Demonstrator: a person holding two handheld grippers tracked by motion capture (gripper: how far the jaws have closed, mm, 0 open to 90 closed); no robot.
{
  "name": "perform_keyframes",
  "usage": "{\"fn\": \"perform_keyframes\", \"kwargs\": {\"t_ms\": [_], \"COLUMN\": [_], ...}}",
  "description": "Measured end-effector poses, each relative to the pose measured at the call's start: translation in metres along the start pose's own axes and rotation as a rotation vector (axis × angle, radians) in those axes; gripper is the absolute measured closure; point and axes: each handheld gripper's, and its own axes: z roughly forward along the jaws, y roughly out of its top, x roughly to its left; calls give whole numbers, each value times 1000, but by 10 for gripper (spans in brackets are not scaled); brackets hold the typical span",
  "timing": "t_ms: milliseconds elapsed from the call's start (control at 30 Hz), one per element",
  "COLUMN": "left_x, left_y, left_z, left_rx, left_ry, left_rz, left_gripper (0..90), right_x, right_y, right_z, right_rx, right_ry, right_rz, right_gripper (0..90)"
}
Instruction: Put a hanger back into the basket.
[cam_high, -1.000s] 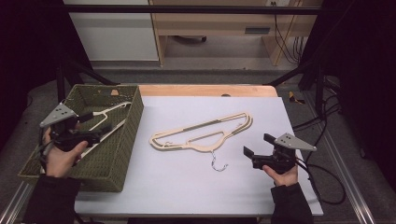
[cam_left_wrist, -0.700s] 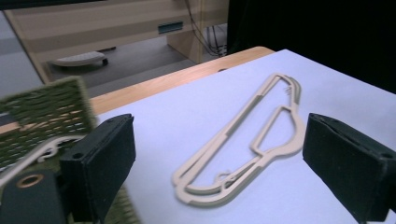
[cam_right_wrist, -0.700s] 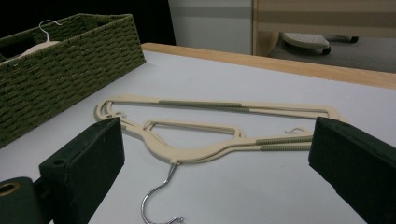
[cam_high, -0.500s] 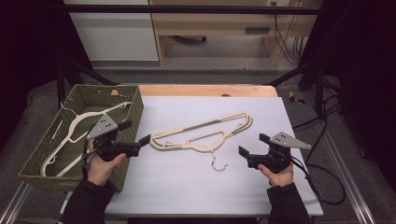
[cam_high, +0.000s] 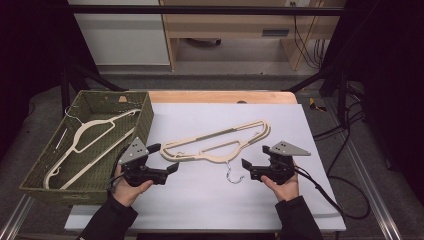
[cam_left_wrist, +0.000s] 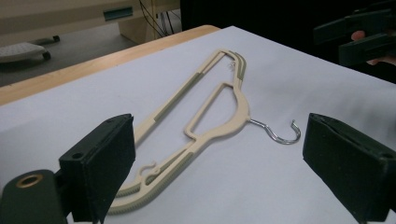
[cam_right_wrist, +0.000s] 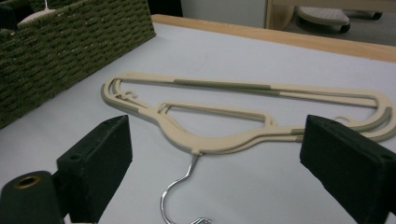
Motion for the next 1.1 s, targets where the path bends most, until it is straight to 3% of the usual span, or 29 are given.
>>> {"fn": "perform_keyframes", "kwargs": {"t_ms": [200, 467, 633, 1100], "left_x": [-4, -3, -1, -1], "left_y": [-5, -8, -10, -12], "left_z": [8, 12, 13, 16], "left_rx": [26, 38, 36, 41], "left_ry": [-16, -19, -22, -23], "left_rz": [8, 13, 11, 15], "left_gripper": [93, 93, 93, 91], "right_x": [9, 18, 20, 21], "right_y": [-3, -14, -24, -39], "right_z": [22, 53, 70, 97], "right_rx": [56, 133, 191, 284], "right_ry": [6, -26, -46, -92], "right_rz": [12, 0, 20, 31], "right_gripper": [219, 339, 435, 722]}}
